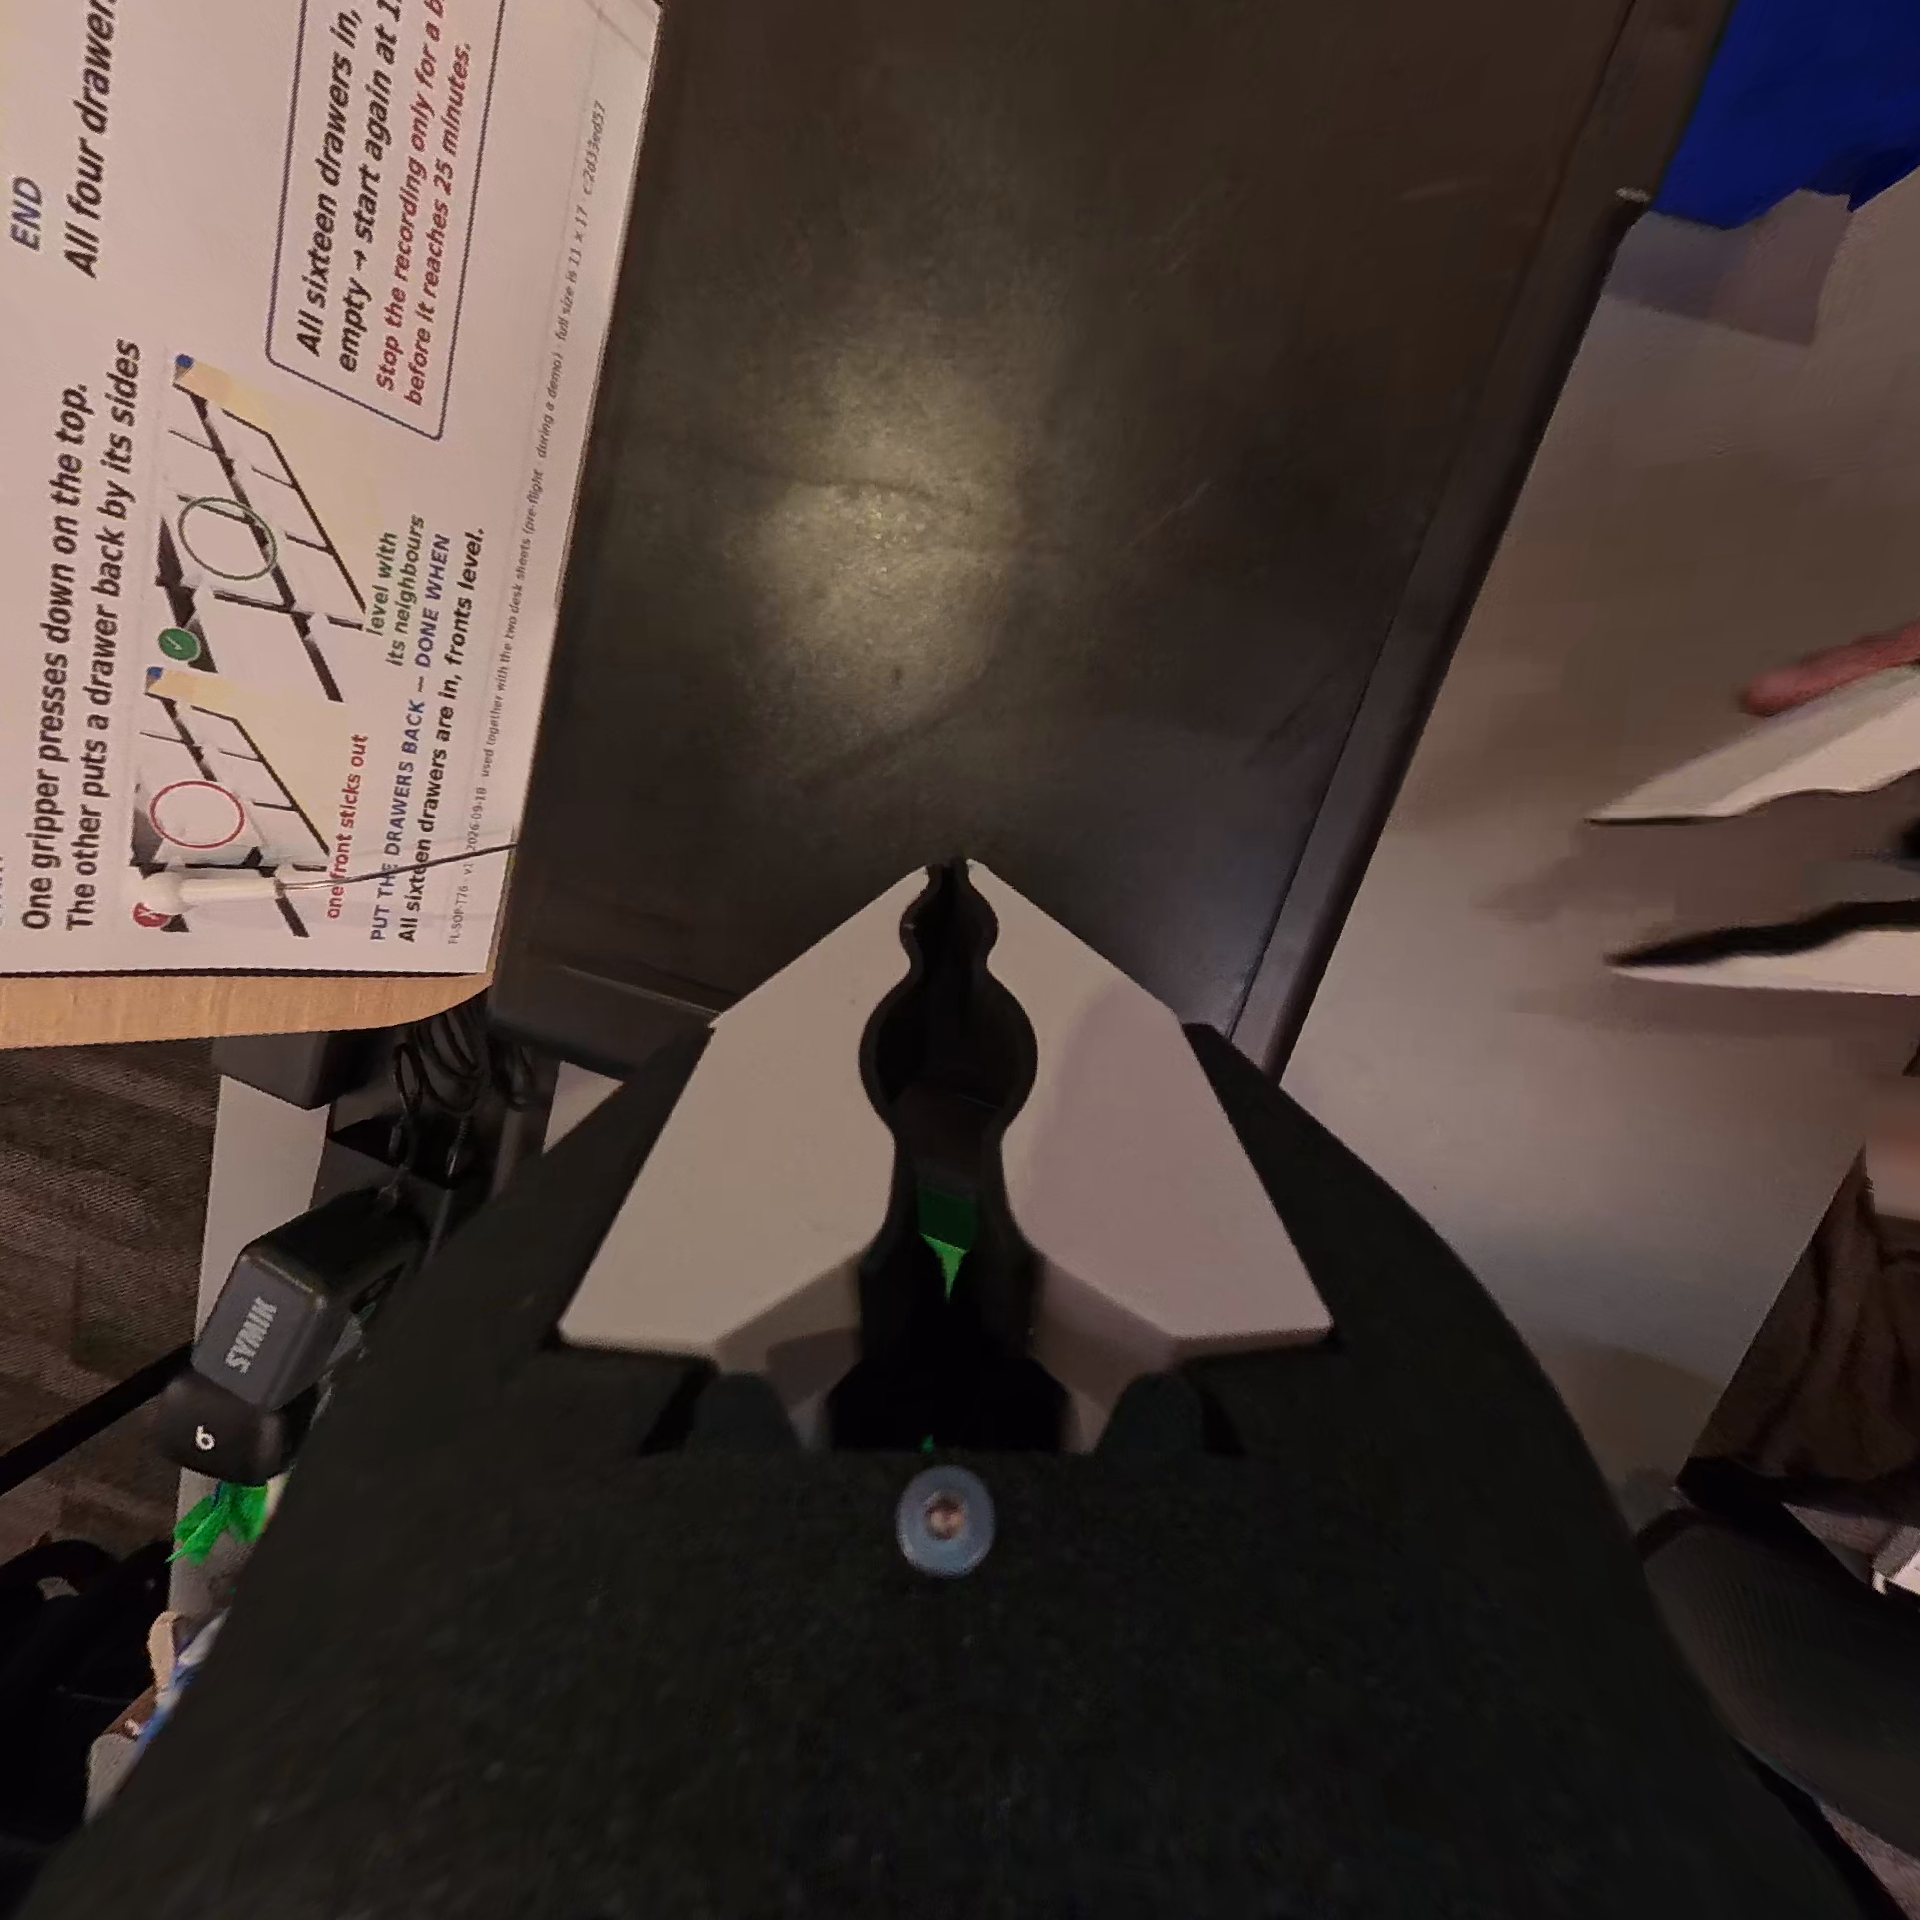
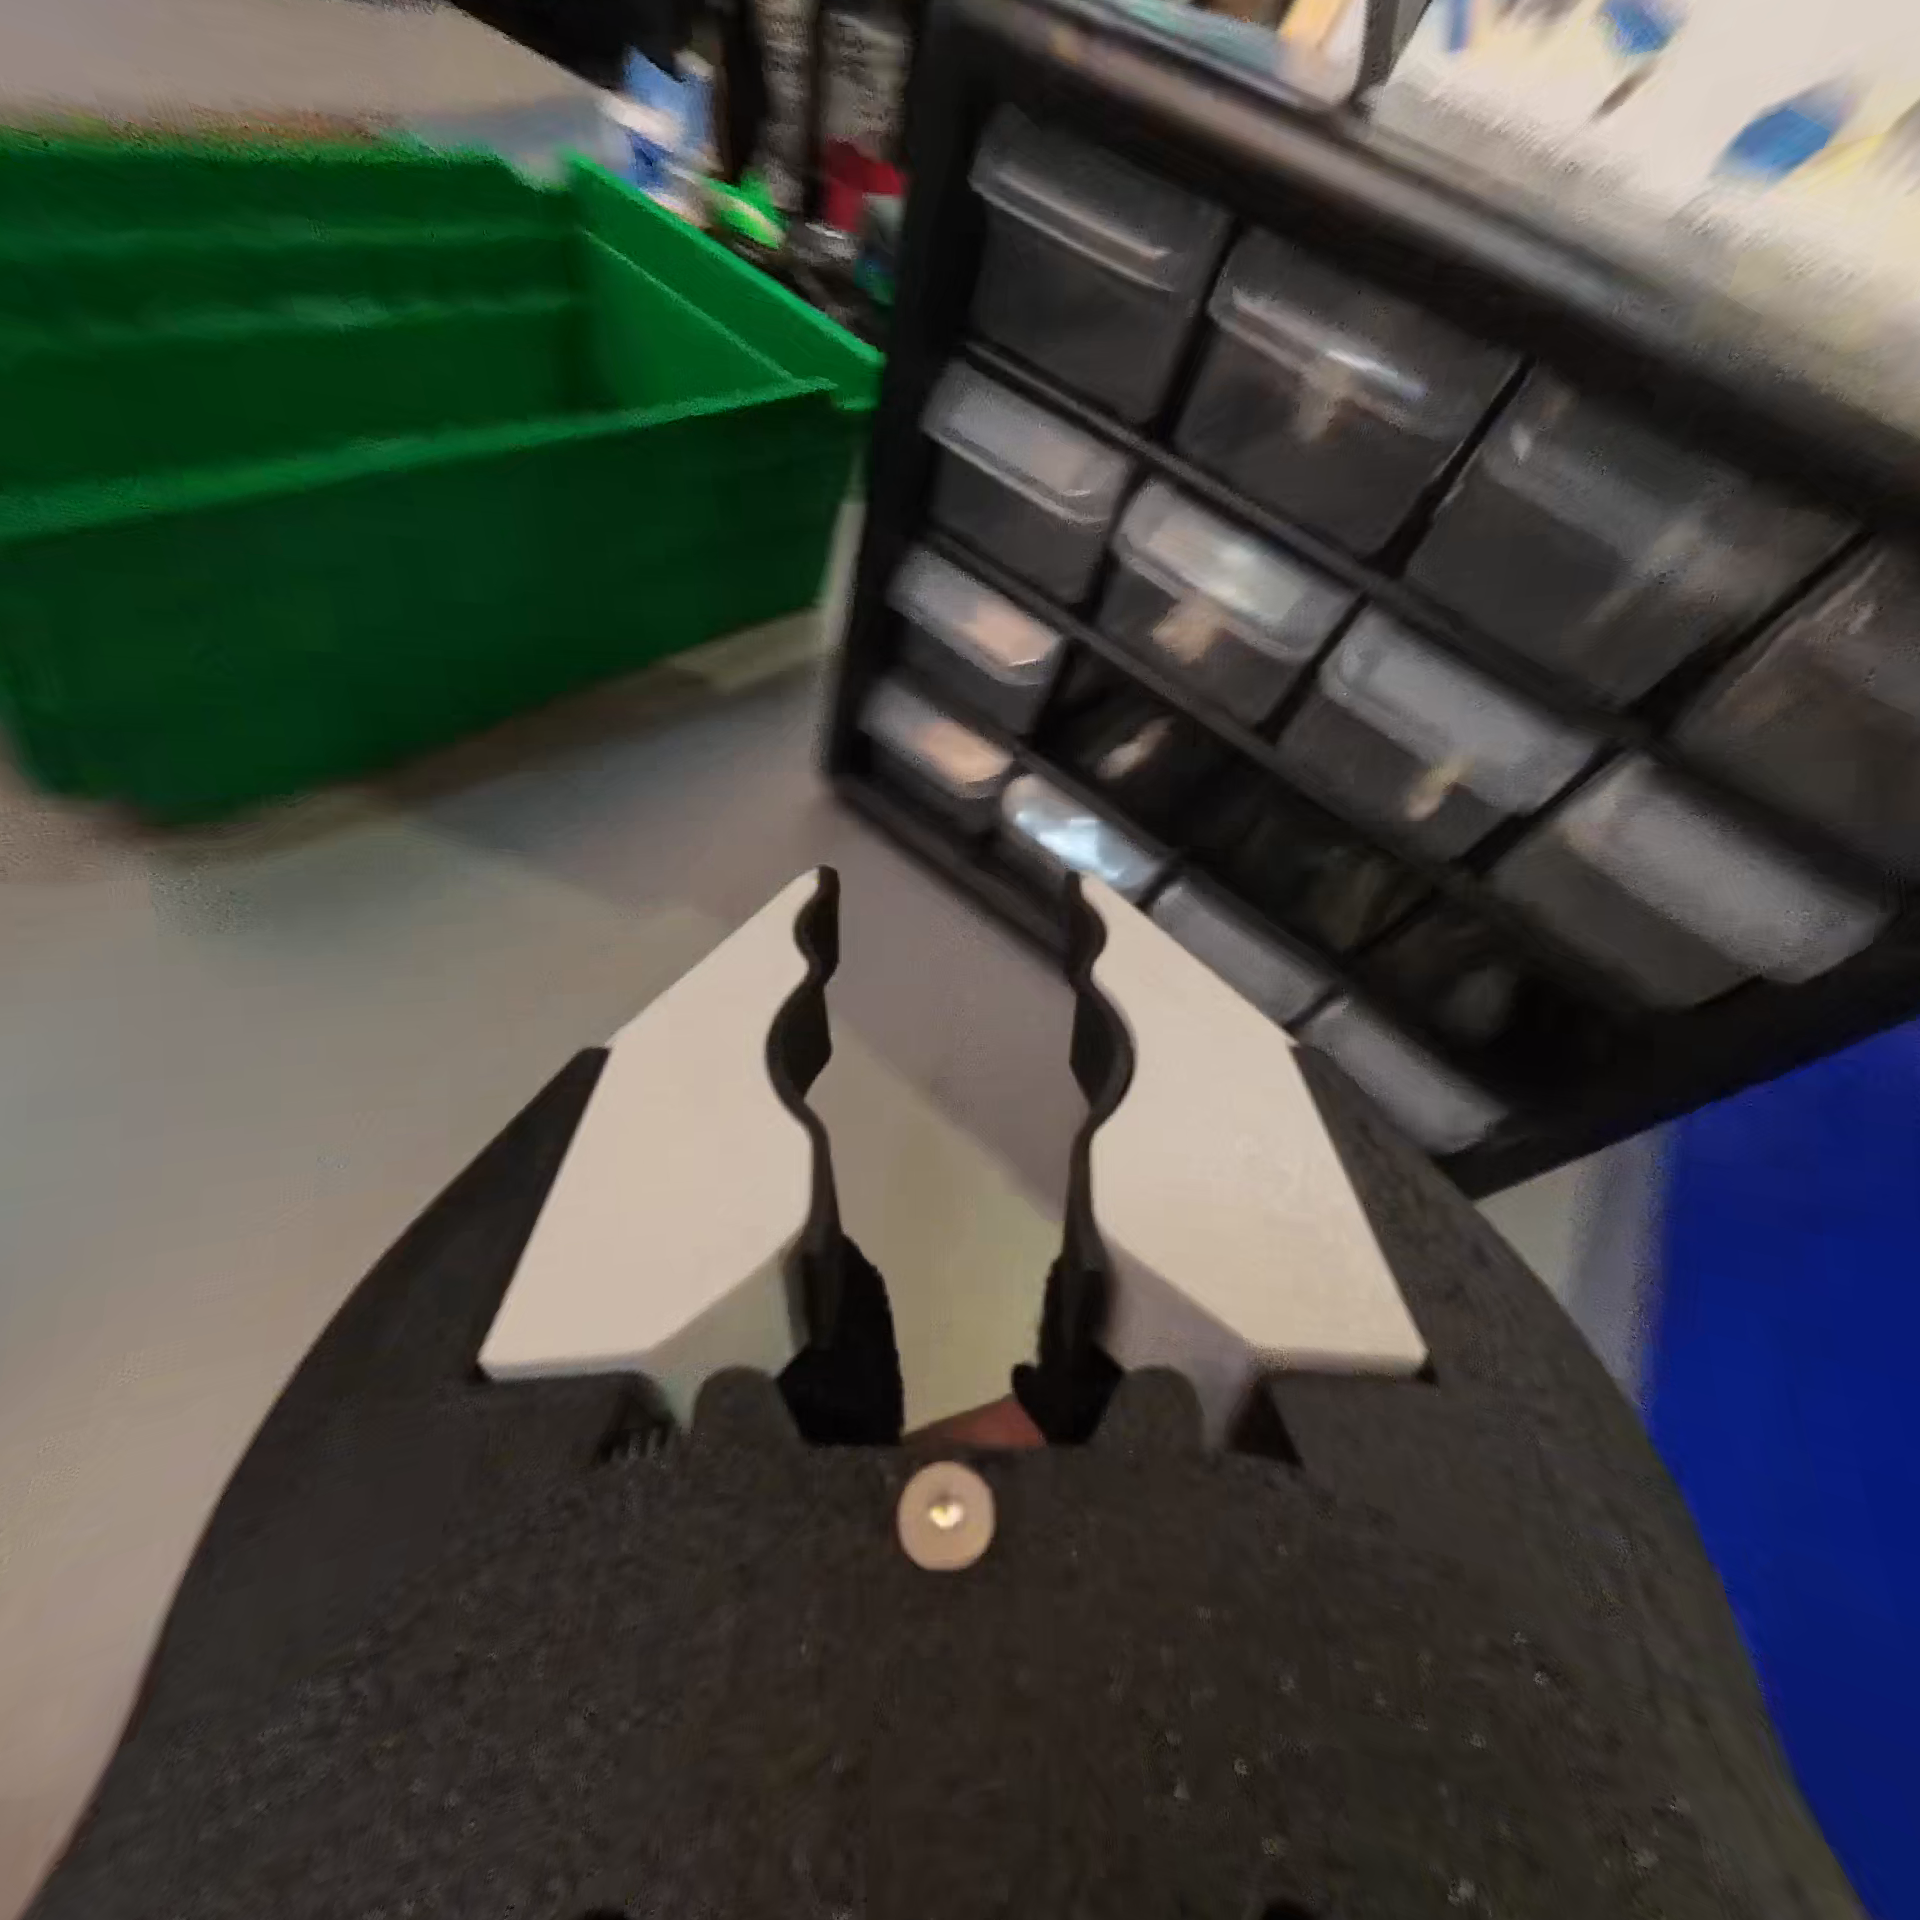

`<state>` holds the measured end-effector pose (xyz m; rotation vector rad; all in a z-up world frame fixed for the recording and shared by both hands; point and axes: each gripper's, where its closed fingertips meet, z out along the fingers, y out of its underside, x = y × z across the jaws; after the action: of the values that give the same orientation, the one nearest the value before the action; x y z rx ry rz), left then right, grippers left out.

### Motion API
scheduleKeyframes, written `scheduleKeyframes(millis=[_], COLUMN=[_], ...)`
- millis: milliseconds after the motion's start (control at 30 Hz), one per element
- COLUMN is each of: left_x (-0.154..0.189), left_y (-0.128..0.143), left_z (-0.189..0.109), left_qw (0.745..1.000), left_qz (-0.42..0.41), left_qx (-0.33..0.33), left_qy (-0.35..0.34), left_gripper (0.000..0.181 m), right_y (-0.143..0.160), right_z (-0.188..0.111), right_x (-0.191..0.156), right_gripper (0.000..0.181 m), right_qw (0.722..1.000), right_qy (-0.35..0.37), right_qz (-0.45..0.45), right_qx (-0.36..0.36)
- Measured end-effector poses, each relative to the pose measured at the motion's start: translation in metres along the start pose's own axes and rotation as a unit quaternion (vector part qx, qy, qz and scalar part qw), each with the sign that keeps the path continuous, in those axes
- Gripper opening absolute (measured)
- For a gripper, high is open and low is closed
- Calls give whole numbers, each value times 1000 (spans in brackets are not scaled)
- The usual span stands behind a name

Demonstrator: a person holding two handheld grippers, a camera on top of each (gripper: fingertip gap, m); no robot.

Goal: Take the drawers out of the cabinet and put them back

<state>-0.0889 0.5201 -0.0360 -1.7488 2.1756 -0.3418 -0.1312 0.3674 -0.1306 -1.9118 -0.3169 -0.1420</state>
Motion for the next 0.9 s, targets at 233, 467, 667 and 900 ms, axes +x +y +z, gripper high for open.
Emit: scheduleKeyframes(millis=[233,467,667,900], left_x=[0,0,0,0], left_y=[0,0,0,0], left_z=[0,0,0,0], left_qw=[1000,1000,1000,1000], left_qz=[-5,2,10,10], left_qx=[-7,-14,-13,-9], left_qy=[3,12,14,12], left_gripper=[0,0,0,0], right_y=[-19,-21,-29,-28], right_z=[80,104,109,111], right_x=[5,5,9,10], right_gripper=[19,18,16,10], right_qw=[891,860,855,827], right_qy=[257,286,293,305], right_qz=[-374,-422,-427,-472], right_qx=[23,25,22,16])
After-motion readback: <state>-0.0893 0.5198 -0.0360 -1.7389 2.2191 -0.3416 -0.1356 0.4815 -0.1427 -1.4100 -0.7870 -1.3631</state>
